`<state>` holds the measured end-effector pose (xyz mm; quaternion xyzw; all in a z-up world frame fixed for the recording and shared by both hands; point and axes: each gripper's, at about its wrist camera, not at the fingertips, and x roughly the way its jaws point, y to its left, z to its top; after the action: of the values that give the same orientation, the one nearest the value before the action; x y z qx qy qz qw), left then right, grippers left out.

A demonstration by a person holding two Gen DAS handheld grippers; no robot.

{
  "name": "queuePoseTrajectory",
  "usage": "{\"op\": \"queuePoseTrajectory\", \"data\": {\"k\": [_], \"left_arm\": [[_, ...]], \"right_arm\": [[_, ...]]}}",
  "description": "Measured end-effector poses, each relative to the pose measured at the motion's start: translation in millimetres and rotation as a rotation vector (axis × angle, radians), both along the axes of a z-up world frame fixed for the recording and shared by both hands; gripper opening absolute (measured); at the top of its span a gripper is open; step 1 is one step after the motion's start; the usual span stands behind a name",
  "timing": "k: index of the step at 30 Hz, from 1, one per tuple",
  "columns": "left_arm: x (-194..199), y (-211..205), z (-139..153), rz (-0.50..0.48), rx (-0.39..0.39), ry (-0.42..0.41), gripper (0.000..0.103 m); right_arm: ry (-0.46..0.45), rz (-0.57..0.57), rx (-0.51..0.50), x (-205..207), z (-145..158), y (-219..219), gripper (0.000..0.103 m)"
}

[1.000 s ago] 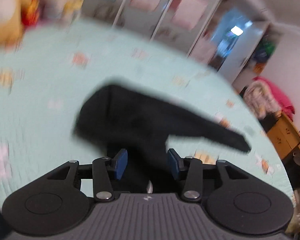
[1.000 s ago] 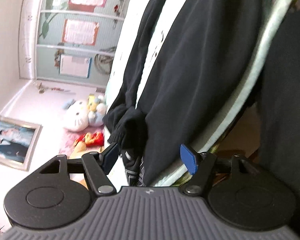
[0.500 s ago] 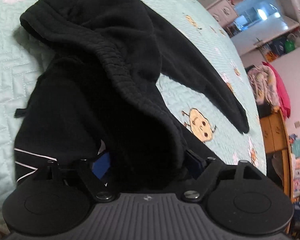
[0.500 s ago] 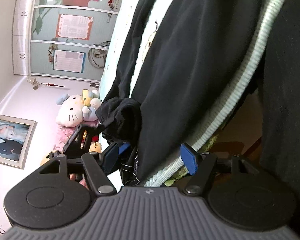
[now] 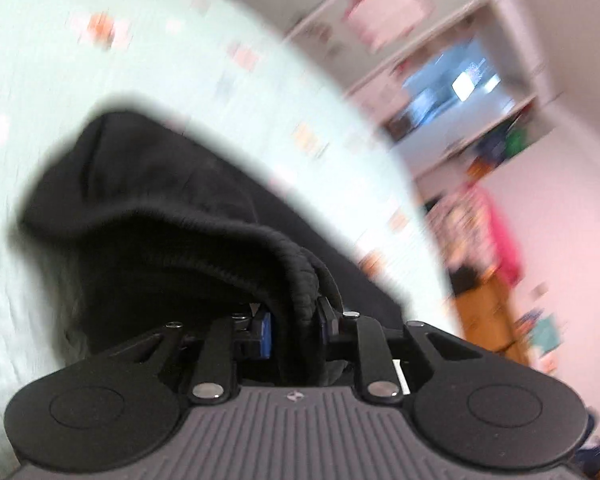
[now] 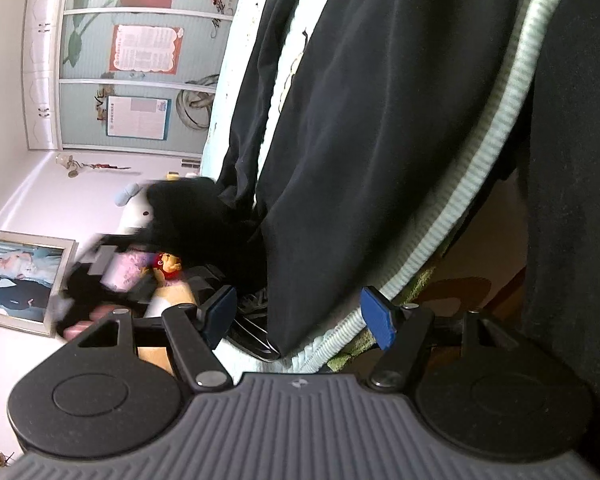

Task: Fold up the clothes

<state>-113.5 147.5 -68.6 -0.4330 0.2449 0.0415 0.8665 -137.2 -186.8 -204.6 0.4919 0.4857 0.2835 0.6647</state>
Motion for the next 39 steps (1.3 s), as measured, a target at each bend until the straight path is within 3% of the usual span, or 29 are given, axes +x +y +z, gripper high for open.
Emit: {"op": "queuePoseTrajectory", "data": {"k": [5, 8, 11, 14, 18, 23, 24, 26, 31, 33, 35, 39], "left_arm": [[-61, 6, 67, -0.054, 0.004, -0.194, 0.021], [-82, -18, 99, -0.111, 0.077, -0.307, 0.022], [-107, -33, 123, -0.124, 0.102, -0.416, 0.022], [-126, -40, 135, -0.101, 0.129, -0.462, 0.022], [-162, -34, 137, -0.050, 0.125, -0.473, 0.022], [-196, -25, 123, 0.014, 0.108, -0.407, 0.022], [-200, -23, 119, 0.026, 0.101, -0.390, 0.022], [-209, -17, 112, 0.045, 0.089, -0.365, 0.023], [-224, 11, 90, 0.115, 0.050, -0.313, 0.023], [-220, 24, 76, 0.149, 0.006, -0.266, 0.023], [-211, 37, 65, 0.175, -0.036, -0.229, 0.023], [-190, 56, 67, 0.191, -0.034, -0.236, 0.023]], "right_arm": [[0.032, -0.007, 0.008, 1, -4, 2, 0.069], [0.059, -0.020, 0.034, 3, -10, 5, 0.071], [0.122, -0.040, 0.109, 5, -19, 8, 0.072], [0.135, -0.123, 0.168, 7, -20, -1, 0.072], [0.095, -0.284, 0.182, 13, -12, -25, 0.072], [0.108, -0.444, 0.201, 34, -13, -51, 0.070], [0.092, -0.471, 0.184, 39, -9, -55, 0.065], [0.022, -0.522, 0.124, 46, 8, -66, 0.035], [-0.272, -0.583, -0.129, 35, 82, -94, 0.011], [-0.323, -0.597, -0.187, 26, 102, -104, 0.011], [-0.293, -0.585, -0.172, 29, 112, -108, 0.011], [-0.317, -0.520, -0.268, 58, 141, -83, 0.011]]}}
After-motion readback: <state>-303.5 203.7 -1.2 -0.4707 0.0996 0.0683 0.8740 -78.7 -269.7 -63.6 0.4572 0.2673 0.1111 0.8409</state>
